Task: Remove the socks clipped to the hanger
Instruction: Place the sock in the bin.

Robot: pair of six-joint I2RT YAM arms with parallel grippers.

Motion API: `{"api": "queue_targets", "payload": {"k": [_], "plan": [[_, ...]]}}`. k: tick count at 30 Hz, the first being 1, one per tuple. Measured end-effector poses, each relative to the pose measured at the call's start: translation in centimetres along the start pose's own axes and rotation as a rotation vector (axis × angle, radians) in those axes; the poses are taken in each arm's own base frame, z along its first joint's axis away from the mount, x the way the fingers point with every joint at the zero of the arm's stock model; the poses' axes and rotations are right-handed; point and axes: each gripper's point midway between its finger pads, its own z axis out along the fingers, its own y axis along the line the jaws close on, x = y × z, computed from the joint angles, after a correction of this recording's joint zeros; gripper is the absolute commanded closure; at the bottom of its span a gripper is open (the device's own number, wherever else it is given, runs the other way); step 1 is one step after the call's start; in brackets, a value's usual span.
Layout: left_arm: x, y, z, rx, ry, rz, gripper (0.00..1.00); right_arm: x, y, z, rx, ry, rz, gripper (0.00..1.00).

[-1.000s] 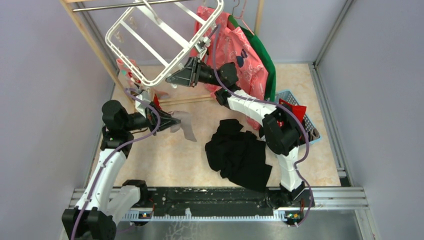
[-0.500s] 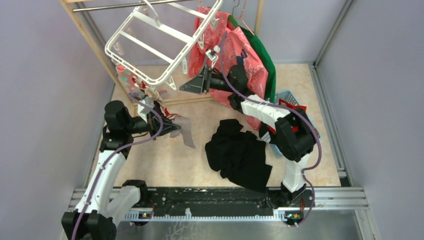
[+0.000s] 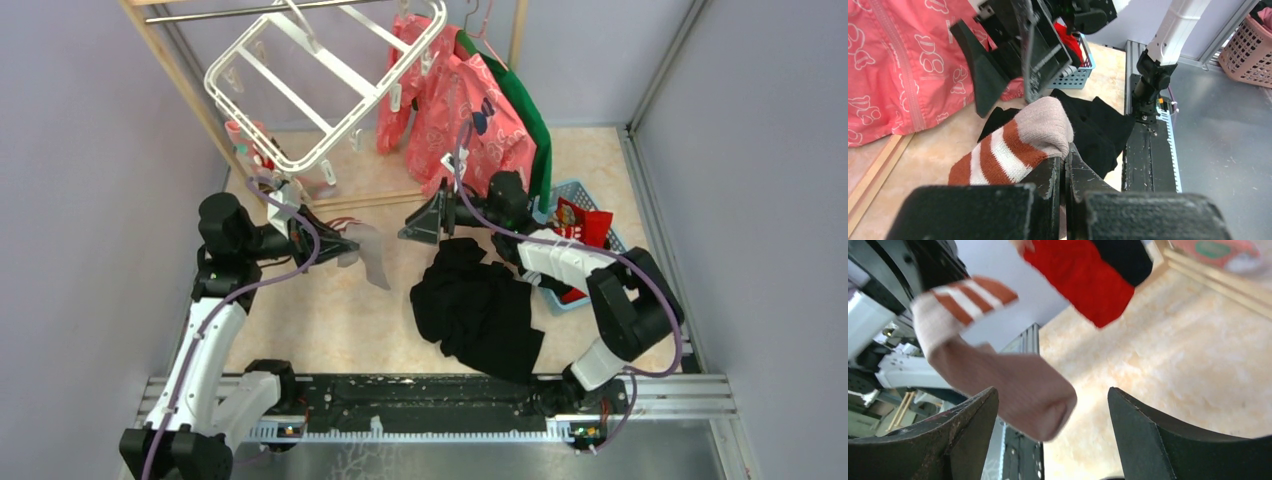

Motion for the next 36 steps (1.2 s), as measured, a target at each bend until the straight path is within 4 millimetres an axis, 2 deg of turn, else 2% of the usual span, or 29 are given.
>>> {"api": "queue_targets", "payload": {"k": [3,8,10,17,22,25,30,32,34,36], "plan": [[-0.4,0.1,0.0,-0.006,-0.004,-0.008,1.0,2.2,-0.1,-1.4,0.022,0.022,-0.02,0.2],[-0.3,0.2,0.1,-0.012,-0.017,-0.052,1.0,2.4,1.6,-1.9,-0.004,0.017,-0.126,0.2],[0.0,0.2,0.2,-0.014,-0.021,-0.079,1.0,2.7,2.5,-1.6,-0.028,0.024,-0.17,0.2],[0.0,0.1,0.3,-0.01,-0.04,-0.127,1.0,6.1,5.8,0.7,-0.132,0.115,-0.222,0.21],[0.0,0.0,0.3,-0.006,-0.051,-0.157,1.0,6.5,6.1,1.8,-0.158,0.133,-0.227,0.26],[-0.3,-0.1,0.3,-0.003,-0.06,-0.163,1.0,7.2,6.3,2.5,-0.175,0.154,-0.226,0.41],[-0.2,-0.3,0.3,0.001,-0.07,-0.188,1.0,7.6,6.7,3.5,-0.189,0.178,-0.226,0.83],[-0.1,-0.4,0.3,0.002,-0.071,-0.19,1.0,7.2,6.8,3.7,-0.189,0.177,-0.231,0.96],[0.1,-0.5,0.3,0.001,-0.071,-0.191,0.95,6.8,6.9,3.9,-0.186,0.179,-0.24,1.0],[0.1,-0.6,0.2,-0.002,-0.072,-0.185,0.84,6.5,6.8,4.1,-0.179,0.187,-0.258,1.0]]}}
